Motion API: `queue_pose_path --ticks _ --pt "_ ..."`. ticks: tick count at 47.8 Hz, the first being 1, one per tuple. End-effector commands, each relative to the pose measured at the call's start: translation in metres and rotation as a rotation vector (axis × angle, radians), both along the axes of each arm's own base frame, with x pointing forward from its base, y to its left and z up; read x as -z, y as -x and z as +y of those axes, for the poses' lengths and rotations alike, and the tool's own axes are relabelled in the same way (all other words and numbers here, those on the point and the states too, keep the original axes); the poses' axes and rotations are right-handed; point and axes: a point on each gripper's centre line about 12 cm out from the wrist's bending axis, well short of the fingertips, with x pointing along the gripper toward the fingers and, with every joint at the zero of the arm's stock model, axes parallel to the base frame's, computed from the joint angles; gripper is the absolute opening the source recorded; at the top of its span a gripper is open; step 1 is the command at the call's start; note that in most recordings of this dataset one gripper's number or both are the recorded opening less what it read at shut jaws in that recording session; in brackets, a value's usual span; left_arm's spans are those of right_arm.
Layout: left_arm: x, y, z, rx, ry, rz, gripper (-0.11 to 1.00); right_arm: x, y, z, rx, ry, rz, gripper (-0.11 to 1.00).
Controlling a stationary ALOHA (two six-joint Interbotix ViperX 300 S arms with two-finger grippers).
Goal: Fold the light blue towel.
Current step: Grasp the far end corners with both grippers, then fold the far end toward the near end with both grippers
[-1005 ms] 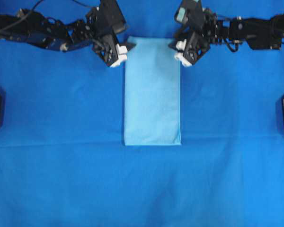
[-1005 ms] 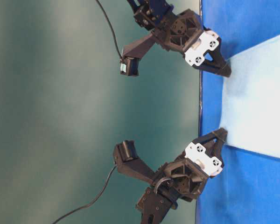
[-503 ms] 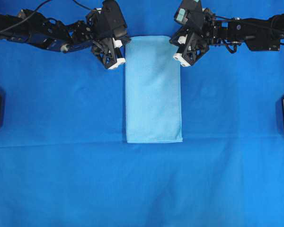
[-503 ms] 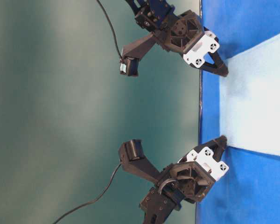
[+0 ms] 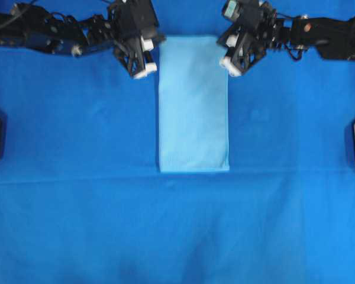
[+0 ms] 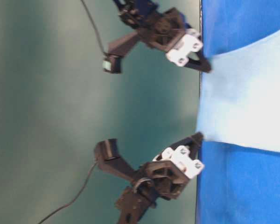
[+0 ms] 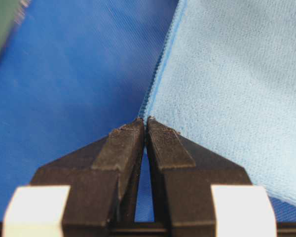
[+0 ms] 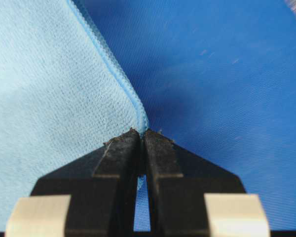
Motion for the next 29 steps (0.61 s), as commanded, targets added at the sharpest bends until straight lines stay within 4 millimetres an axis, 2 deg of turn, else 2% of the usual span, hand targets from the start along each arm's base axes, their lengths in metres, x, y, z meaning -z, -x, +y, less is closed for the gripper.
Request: queue_pose_path --ticks 1,5,14,23,29 --pt "-0.025 -0.001 0.004 -0.005 -0.028 -0.051 0.02 -0.027 -0.002 0.001 0.001 0.036 -0.045 0.04" --pt "-0.025 0.000 0.002 -0.004 -0.027 -0.050 0.02 -0.034 -0.001 0.004 -0.001 0.044 -0.053 0.04" --pt "-0.028 -0.002 -0.007 0.014 -0.017 -0.046 0.02 -0.033 -0.003 0.011 -0.018 0.041 -0.050 0.04" --pt "-0.032 -0.006 -0.043 0.097 0.007 -0.003 0.02 -0.033 -0.010 0.038 -0.066 0.026 -0.030 0.04" --pt "-0.034 -0.003 -0.072 0.153 0.039 0.040 0.02 -0.034 -0.009 0.067 -0.088 0.007 0.025 0.04"
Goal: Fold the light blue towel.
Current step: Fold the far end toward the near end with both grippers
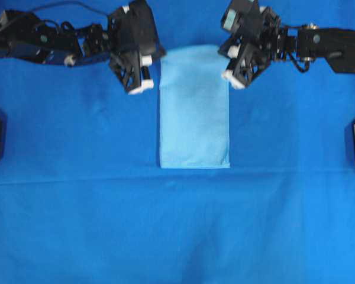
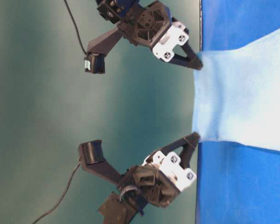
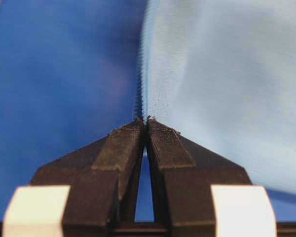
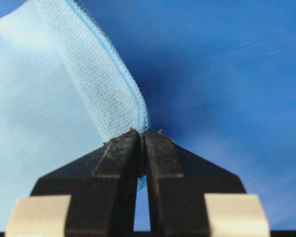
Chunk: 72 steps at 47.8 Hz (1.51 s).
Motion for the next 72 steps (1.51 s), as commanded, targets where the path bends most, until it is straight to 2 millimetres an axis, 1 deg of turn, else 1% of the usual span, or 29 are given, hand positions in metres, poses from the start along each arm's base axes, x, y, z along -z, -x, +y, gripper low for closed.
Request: queue_pose_path --ticks 1,3,4,8,11,12,16,17,21,26,32,36,43,51,57,62,64,65,68,72 --pt "-0.016 0.000 -0.018 0.036 0.007 -0.011 0.02 -0.015 -0.001 0.019 -0.016 0.005 -0.001 0.04" --pt "-0.015 0.002 -0.028 0.051 0.024 0.002 0.02 -0.015 0.000 0.029 -0.025 0.001 0.015 0.04" --pt "-0.015 0.003 -0.037 0.062 0.038 0.007 0.02 -0.015 0.000 0.034 -0.030 -0.003 0.022 0.04" --pt "-0.012 0.005 -0.060 0.099 0.070 0.020 0.02 -0.013 0.000 0.058 -0.058 -0.021 0.042 0.04" --pt "-0.009 0.005 -0.080 0.144 0.077 0.031 0.02 -0.011 0.001 0.073 -0.068 -0.037 0.053 0.04" --pt "-0.008 0.005 -0.091 0.170 0.081 0.036 0.02 -0.011 0.001 0.077 -0.073 -0.042 0.055 0.04" --pt "-0.007 0.002 -0.116 0.224 0.097 0.038 0.02 -0.007 0.002 0.097 -0.086 -0.066 0.068 0.04" --pt "-0.008 0.000 -0.125 0.242 0.105 0.036 0.02 -0.007 0.002 0.102 -0.089 -0.071 0.070 0.04" --pt "-0.006 -0.002 -0.146 0.278 0.128 0.038 0.02 -0.005 0.002 0.120 -0.112 -0.083 0.084 0.04" --pt "-0.004 -0.001 -0.164 0.305 0.153 0.046 0.02 -0.004 0.002 0.137 -0.138 -0.098 0.081 0.04" --pt "-0.001 0.000 -0.176 0.319 0.173 0.058 0.02 -0.003 0.002 0.152 -0.156 -0.116 0.080 0.04" --pt "0.001 0.000 -0.181 0.328 0.176 0.064 0.02 -0.003 0.002 0.156 -0.164 -0.120 0.077 0.04" --pt "0.006 -0.001 -0.181 0.328 0.177 0.071 0.02 -0.002 0.001 0.157 -0.153 -0.129 0.075 0.04" --pt "0.014 -0.001 -0.181 0.328 0.176 0.093 0.02 0.004 -0.001 0.158 -0.155 -0.134 0.087 0.04" --pt "0.020 -0.003 -0.180 0.323 0.176 0.090 0.02 0.011 -0.007 0.156 -0.152 -0.142 0.090 0.04" --pt "0.023 -0.003 -0.177 0.318 0.174 0.085 0.03 0.014 -0.012 0.156 -0.153 -0.144 0.091 0.05" --pt "0.023 -0.003 -0.177 0.317 0.174 0.083 0.06 0.013 -0.013 0.155 -0.149 -0.146 0.089 0.09" --pt "0.022 -0.003 -0.177 0.318 0.174 0.082 0.10 0.013 -0.014 0.156 -0.153 -0.145 0.087 0.14" --pt "0.022 -0.003 -0.177 0.318 0.174 0.082 0.26 0.012 -0.016 0.157 -0.154 -0.145 0.082 0.33" --pt "0.021 -0.003 -0.177 0.323 0.168 0.081 0.52 0.010 -0.017 0.159 -0.162 -0.144 0.078 0.56"
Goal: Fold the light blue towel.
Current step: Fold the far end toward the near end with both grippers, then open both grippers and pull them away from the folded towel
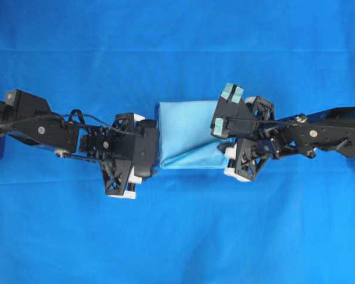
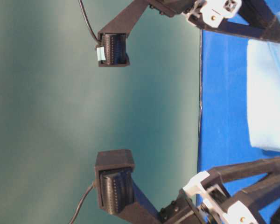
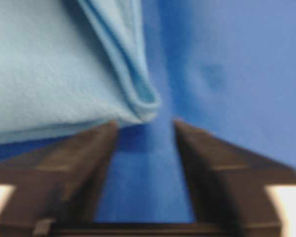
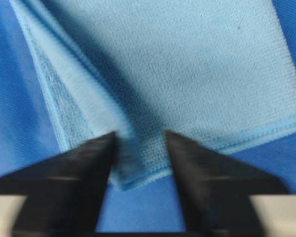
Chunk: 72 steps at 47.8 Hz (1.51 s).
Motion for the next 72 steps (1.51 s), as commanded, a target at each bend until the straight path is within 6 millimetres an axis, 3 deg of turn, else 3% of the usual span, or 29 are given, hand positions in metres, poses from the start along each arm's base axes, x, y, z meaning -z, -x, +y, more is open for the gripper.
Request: queue_pose_path --ticks 1,5,14,24,35,45,58,72 --pt "-0.009 -0.003 0.000 0.007 -0.006 -0.031 0.57 -0.011 -0.007 0.002 -0.004 -0.007 -0.037 0.62" --pt "-0.010 -0.003 0.001 0.007 -0.008 -0.035 0.72 -0.012 -0.008 0.003 -0.006 -0.006 -0.041 0.63" --pt "-0.024 -0.002 0.002 0.004 -0.005 -0.061 0.65 -0.027 -0.012 0.012 -0.025 -0.003 -0.076 0.60" --pt "-0.067 0.012 0.003 0.003 0.004 -0.121 0.65 -0.074 -0.006 0.018 -0.021 0.025 -0.142 0.60" --pt "-0.109 0.047 0.007 0.004 0.011 -0.230 0.64 -0.118 0.026 0.005 -0.004 0.103 -0.208 0.60" --pt "-0.133 0.099 0.015 -0.007 0.020 -0.349 0.64 -0.138 0.067 -0.005 -0.015 0.145 -0.300 0.59" --pt "-0.148 0.159 0.022 -0.015 0.033 -0.507 0.64 -0.138 0.120 -0.012 -0.030 0.144 -0.406 0.59" --pt "-0.114 0.210 0.035 -0.069 0.026 -0.558 0.64 -0.109 0.164 -0.017 -0.060 0.114 -0.511 0.59"
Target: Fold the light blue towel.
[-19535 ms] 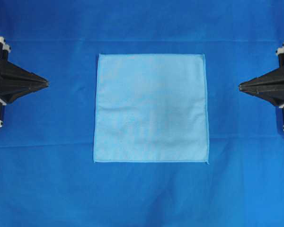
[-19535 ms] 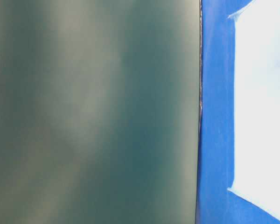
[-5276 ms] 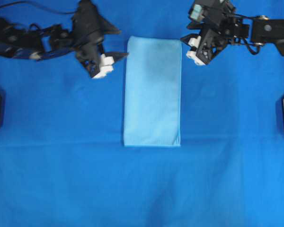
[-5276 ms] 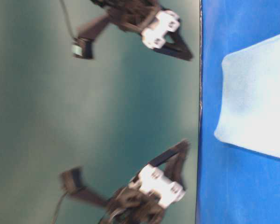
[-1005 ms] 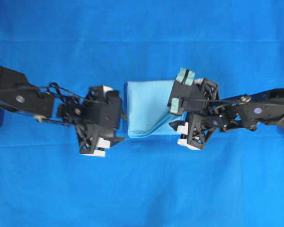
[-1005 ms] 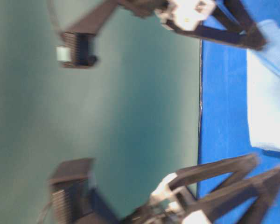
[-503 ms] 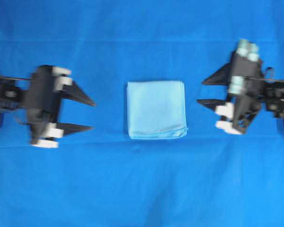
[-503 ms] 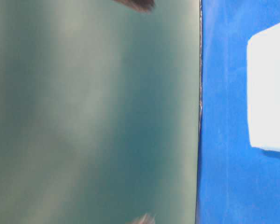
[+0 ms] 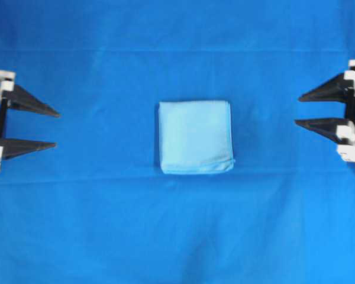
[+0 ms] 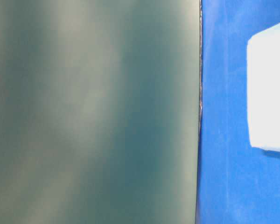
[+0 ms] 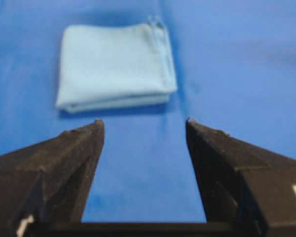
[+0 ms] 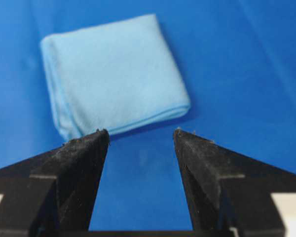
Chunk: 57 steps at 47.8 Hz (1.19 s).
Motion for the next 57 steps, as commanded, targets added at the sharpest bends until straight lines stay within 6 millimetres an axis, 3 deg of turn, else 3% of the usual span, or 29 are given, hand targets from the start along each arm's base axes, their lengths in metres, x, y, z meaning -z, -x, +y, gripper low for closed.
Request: queue_pose_path --ticks 1,11,57 --pt "0.001 0.009 0.004 -0.021 0.000 -0.040 0.64 0.006 0.009 -0.003 0.003 -0.005 -0.029 0.59" --pt "0.002 0.020 0.010 -0.061 0.001 -0.087 0.64 0.027 0.023 -0.008 0.025 -0.039 -0.057 0.59" --pt "0.005 0.019 0.014 -0.082 0.003 -0.072 0.64 0.029 0.022 -0.007 0.013 -0.035 -0.054 0.58"
